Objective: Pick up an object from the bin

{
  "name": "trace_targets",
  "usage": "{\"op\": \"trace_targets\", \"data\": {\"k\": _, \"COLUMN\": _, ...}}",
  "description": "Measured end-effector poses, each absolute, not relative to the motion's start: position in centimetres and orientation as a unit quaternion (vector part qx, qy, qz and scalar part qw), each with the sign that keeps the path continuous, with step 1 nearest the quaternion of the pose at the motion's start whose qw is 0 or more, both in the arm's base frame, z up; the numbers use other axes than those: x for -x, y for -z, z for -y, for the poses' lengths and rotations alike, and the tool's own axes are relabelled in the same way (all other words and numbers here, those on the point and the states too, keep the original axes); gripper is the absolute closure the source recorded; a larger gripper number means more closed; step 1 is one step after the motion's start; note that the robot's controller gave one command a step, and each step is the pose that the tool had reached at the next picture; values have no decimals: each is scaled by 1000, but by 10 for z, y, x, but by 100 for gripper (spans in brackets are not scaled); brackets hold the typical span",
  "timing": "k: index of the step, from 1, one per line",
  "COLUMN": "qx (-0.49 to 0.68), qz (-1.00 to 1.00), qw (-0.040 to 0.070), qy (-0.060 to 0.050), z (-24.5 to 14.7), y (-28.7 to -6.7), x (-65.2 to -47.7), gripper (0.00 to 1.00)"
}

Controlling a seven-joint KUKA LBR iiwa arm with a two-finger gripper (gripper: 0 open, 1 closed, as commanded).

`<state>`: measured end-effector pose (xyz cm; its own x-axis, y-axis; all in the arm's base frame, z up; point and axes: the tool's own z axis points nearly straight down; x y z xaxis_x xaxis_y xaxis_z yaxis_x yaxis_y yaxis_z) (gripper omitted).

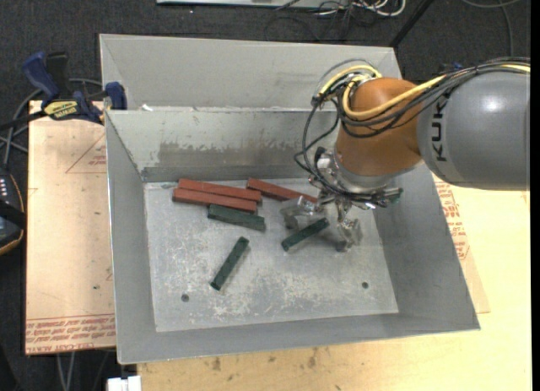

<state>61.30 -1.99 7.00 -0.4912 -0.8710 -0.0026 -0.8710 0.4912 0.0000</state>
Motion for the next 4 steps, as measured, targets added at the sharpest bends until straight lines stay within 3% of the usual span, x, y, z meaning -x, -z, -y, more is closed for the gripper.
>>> {"op": "trace_targets", "data": {"k": 1, "qx": 506, "qz": -863, "qw": 1, "qy": -1, "z": 24, "y": -70, "x": -601, "gripper": 0}}
{"op": "trace_targets", "data": {"k": 2, "qx": 522, "qz": -853, "qw": 2, "qy": -1, "z": 14, "y": -70, "x": -604, "gripper": 0}}
{"op": "trace_targets", "data": {"k": 3, "qx": 522, "qz": -853, "qw": 2, "qy": 0, "z": 15, "y": -71, "x": -604, "gripper": 100}}
{"op": "trace_targets", "data": {"k": 4, "qx": 454, "qz": -891, "qw": 4, "qy": 2, "z": 31, "y": -205, "x": -557, "gripper": 100}}
